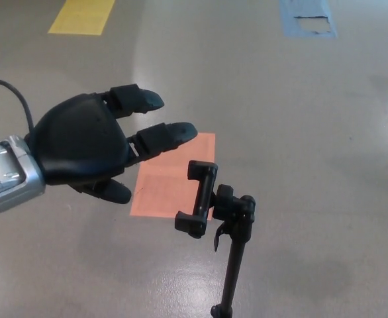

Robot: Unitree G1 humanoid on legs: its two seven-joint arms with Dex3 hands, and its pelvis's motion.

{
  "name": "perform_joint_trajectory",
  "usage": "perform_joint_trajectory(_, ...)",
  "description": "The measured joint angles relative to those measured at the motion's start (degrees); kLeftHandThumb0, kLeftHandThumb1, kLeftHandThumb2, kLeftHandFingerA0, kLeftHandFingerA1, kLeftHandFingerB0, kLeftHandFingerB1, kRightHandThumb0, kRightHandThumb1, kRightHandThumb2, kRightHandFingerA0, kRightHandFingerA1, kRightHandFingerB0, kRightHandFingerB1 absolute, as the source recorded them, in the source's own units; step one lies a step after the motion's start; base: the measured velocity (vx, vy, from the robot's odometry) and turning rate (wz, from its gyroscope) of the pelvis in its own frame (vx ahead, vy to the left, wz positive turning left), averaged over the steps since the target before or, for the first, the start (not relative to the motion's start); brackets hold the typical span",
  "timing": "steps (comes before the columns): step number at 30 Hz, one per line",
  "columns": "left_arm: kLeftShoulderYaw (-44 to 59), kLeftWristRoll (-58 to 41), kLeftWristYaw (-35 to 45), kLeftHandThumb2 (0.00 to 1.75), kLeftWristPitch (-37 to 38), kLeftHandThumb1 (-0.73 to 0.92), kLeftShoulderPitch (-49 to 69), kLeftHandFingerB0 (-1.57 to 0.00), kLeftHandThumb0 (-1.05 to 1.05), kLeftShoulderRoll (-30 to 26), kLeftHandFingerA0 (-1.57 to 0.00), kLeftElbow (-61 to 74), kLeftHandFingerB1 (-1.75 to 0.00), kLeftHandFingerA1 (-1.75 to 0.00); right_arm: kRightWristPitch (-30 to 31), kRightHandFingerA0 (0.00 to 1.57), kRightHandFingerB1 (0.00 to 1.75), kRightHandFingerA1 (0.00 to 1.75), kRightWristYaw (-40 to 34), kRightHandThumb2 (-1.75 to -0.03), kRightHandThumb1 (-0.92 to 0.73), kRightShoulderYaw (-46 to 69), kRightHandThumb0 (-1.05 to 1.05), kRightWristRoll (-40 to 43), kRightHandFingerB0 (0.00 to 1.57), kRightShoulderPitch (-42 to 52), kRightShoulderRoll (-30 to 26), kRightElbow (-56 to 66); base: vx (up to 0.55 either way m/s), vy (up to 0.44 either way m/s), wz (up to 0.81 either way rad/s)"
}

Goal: The robot uses its left hand to grab the top of a phone stand kept on the floor and tilt it upwards to adjust its angle

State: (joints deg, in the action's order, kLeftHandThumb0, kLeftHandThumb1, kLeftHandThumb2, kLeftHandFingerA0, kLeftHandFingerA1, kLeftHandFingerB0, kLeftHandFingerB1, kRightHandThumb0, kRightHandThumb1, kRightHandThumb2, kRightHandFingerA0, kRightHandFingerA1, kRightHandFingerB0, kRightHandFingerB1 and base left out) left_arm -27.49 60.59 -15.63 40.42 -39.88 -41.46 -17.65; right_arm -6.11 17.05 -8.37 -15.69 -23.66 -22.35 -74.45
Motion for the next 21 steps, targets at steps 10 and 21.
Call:
perform_joint_trajectory(10,-0.41,0.81,0.29,0.66,-0.03,0.87,0.11,0.0,-0.8,0.21,-0.21,1.02,-0.18,-0.29,0.0,0.26,0.32,0.39,0.01,-0.65,-0.82,-0.45,-0.64,-0.2,0.24,-0.89,-0.01,-0.03,0.0,0.0,0.0)
perform_joint_trajectory(21,-0.41,1.33,0.73,1.02,-0.02,0.68,0.45,0.0,-0.81,0.21,-0.15,1.26,-0.22,-0.44,0.02,0.25,0.32,0.4,0.01,-0.64,-0.8,-0.61,-0.65,-0.59,0.22,-0.99,-0.01,-0.08,0.0,0.0,0.0)
